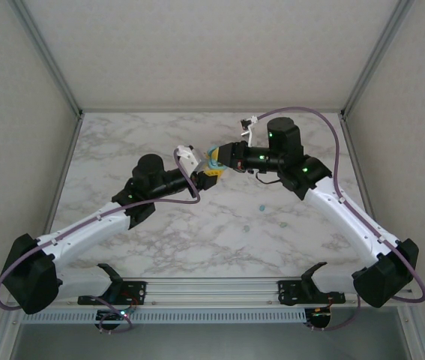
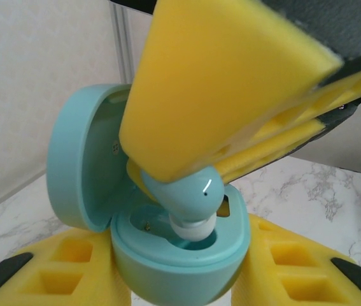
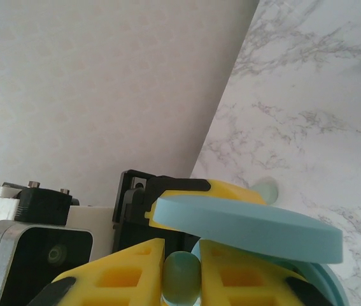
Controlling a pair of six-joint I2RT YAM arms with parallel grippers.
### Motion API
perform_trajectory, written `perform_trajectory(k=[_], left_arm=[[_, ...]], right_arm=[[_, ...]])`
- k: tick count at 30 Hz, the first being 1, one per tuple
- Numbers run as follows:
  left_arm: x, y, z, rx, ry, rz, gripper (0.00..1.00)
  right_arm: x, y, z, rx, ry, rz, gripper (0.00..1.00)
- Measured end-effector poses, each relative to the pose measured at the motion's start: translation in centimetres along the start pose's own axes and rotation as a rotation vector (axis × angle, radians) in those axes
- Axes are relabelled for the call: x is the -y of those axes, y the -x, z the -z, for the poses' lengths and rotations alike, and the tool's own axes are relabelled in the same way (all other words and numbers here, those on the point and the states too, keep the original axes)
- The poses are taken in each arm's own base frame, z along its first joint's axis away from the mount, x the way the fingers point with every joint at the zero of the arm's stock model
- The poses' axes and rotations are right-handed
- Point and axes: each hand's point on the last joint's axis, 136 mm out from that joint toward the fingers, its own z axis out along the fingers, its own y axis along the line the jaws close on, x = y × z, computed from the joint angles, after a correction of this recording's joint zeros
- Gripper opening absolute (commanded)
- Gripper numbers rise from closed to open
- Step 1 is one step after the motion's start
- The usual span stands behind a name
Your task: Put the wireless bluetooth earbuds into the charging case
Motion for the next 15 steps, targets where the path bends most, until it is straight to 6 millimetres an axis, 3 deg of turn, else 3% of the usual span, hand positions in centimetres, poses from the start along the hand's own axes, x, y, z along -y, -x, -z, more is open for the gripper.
perform_trajectory(k=[15], left_arm=[[-0.05,-0.64,-0.43,-0.015,0.005,0.016,0.23]], right_arm=[[0.91,-0.27,-0.04,0.012,-0.087,0.018,0.25]])
